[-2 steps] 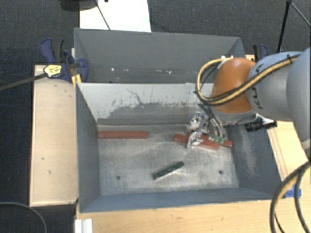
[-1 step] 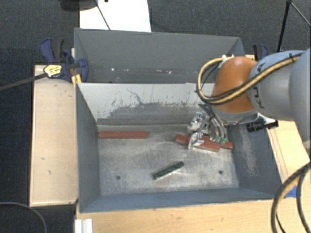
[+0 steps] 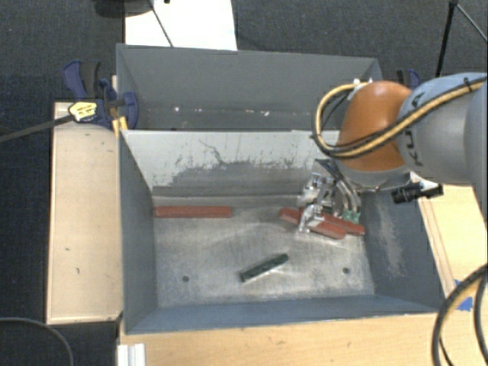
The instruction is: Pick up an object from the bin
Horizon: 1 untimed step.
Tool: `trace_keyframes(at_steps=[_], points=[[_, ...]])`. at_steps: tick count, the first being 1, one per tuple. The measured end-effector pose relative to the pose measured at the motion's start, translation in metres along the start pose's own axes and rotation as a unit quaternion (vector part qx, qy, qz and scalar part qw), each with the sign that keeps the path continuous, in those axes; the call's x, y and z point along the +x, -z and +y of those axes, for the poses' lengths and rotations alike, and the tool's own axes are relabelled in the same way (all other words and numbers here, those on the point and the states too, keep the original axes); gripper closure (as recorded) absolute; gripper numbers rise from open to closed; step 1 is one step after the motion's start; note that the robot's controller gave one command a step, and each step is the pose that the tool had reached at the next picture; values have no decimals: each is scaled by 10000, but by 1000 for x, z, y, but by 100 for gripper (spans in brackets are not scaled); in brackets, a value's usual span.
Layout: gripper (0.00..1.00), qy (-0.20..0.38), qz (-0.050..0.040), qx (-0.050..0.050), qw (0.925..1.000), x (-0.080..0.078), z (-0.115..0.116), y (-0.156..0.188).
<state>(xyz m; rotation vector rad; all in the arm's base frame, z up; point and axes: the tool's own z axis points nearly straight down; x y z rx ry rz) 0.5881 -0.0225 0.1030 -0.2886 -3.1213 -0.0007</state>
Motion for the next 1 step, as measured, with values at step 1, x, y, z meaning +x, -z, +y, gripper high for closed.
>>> trace_keyframes(at_steps=[1], points=[[100, 7, -35, -5, 10000, -2, 0, 22]])
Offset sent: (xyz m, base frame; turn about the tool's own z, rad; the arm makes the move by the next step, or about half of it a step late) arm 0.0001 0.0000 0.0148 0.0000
